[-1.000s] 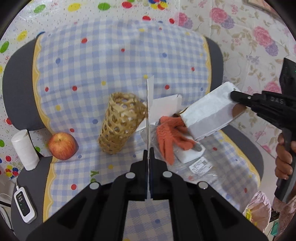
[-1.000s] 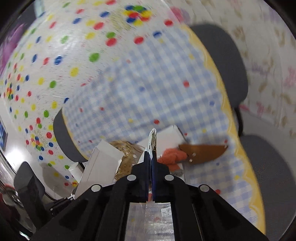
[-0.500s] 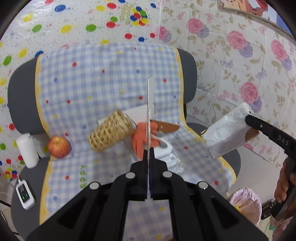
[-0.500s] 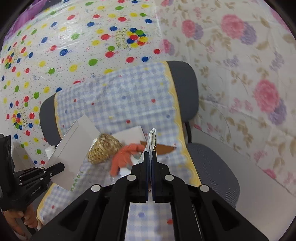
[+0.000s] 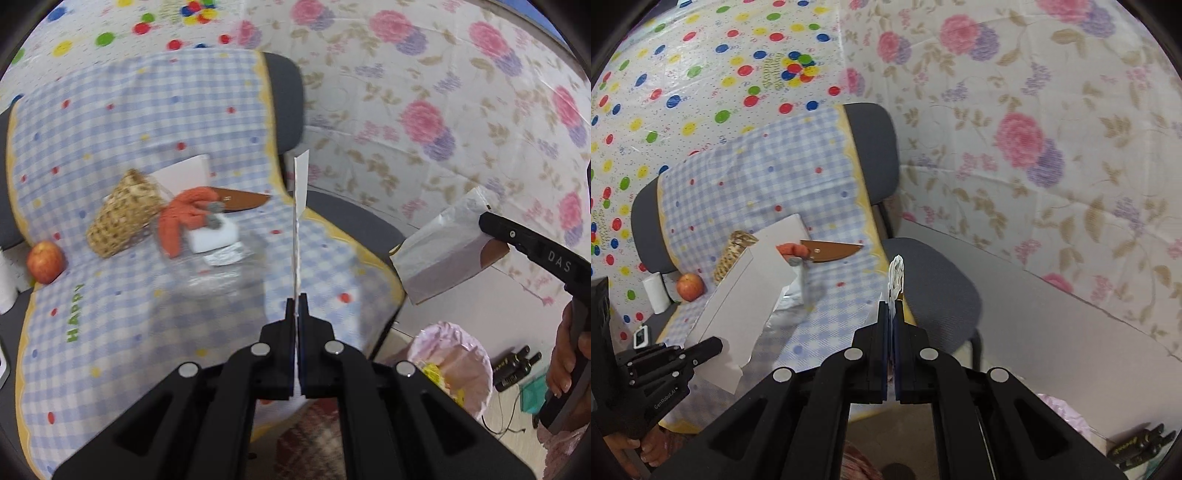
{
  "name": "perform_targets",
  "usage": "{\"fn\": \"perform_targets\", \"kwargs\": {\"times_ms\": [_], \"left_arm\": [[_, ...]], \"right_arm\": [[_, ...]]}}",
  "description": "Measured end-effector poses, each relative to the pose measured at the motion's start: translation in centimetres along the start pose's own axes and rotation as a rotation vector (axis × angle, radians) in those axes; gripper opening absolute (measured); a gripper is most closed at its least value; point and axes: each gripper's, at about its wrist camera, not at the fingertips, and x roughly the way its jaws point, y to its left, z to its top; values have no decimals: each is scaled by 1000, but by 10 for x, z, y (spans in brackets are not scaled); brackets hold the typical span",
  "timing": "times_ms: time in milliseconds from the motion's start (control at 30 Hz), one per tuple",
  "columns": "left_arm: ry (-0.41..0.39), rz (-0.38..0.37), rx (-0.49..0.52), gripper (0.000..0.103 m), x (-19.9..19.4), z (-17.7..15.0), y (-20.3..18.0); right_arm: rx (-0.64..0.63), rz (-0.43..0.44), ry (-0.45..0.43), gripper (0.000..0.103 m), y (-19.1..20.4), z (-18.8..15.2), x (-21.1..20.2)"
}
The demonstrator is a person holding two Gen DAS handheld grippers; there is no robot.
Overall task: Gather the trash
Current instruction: 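Carry both items to the bin and open both tools to drop them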
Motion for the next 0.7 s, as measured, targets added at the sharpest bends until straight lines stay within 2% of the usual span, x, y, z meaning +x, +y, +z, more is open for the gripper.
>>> {"fn": "perform_targets", "kwargs": {"times_ms": [200,367,567,700], "left_arm": [[8,-115,127,0,9,4,-68],[79,-252,217,0,34,-15,-133],[152,-355,301,0,62,-45,-192],[212,-385,336,0,83,-60,-214]], "right_arm": [[38,-186,5,3,-54,-25,-47],[125,-303,48,3,-98,-65,-74],[194,-405,104,3,-132,-110,-86],[213,-441,167,3,-149,-132,-78]]}}
